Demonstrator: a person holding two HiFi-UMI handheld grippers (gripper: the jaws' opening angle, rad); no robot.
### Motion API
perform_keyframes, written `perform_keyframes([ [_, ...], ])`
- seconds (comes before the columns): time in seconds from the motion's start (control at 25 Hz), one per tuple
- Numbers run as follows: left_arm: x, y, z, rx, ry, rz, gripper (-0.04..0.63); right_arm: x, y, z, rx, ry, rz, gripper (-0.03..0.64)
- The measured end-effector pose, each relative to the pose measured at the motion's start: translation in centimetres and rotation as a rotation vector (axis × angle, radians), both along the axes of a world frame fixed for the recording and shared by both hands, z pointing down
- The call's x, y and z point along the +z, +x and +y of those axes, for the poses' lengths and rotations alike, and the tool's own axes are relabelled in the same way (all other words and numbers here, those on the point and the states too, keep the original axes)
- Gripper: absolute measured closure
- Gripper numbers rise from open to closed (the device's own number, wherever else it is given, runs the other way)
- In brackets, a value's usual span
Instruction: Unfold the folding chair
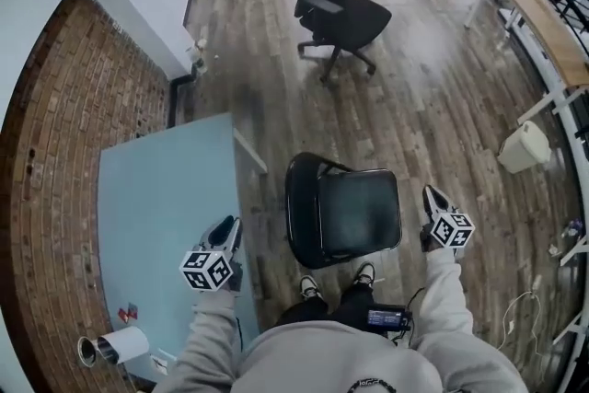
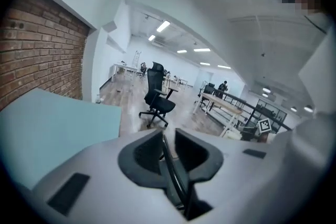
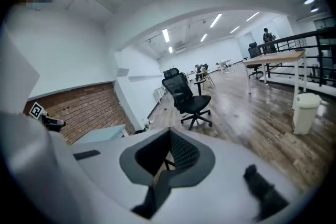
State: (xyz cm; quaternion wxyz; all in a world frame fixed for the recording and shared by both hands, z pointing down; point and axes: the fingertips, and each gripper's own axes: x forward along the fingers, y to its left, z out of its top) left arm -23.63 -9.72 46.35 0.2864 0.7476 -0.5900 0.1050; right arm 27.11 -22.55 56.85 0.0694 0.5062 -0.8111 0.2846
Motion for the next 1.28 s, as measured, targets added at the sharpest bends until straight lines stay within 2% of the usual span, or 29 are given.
perform_keyframes([
  [0.04,-1.4,-0.2,-0.2,0.004,0.042,0.024,0.569,-2.0,-0.1,0.2,0.005,0.007,0.012,0.609],
  [0.08,-2.8,-0.3,-0.5,0.01,0.081,0.039,0.588,-4.1,-0.6,0.2,-0.001,0.016,0.023,0.609],
  [0.32,-8.4,-1.0,-0.1,0.039,0.186,0.047,0.589,-11.7,-6.4,3.5,-0.031,0.024,0.06,0.609],
  [0.56,-14.0,0.5,-2.3,0.124,0.329,0.015,0.589,-18.0,-11.0,3.3,-0.082,0.084,0.082,0.609],
  [0.8,-16.4,2.4,-2.6,0.182,0.385,0.037,0.589,-24.8,-17.7,5.8,-0.17,0.16,0.053,0.609],
  [0.96,-18.7,4.6,-1.9,0.254,0.427,0.002,0.589,-30.7,-24.0,8.9,-0.292,0.27,-0.002,0.609],
  [1.08,-20.2,5.2,-0.9,0.262,0.446,0.014,0.589,-34.1,-27.8,11.5,-0.354,0.339,-0.035,0.611],
  [1.28,-21.5,7.3,-0.4,0.289,0.484,0.001,0.589,-35.5,-30.5,13.3,-0.377,0.398,0.031,0.611],
])
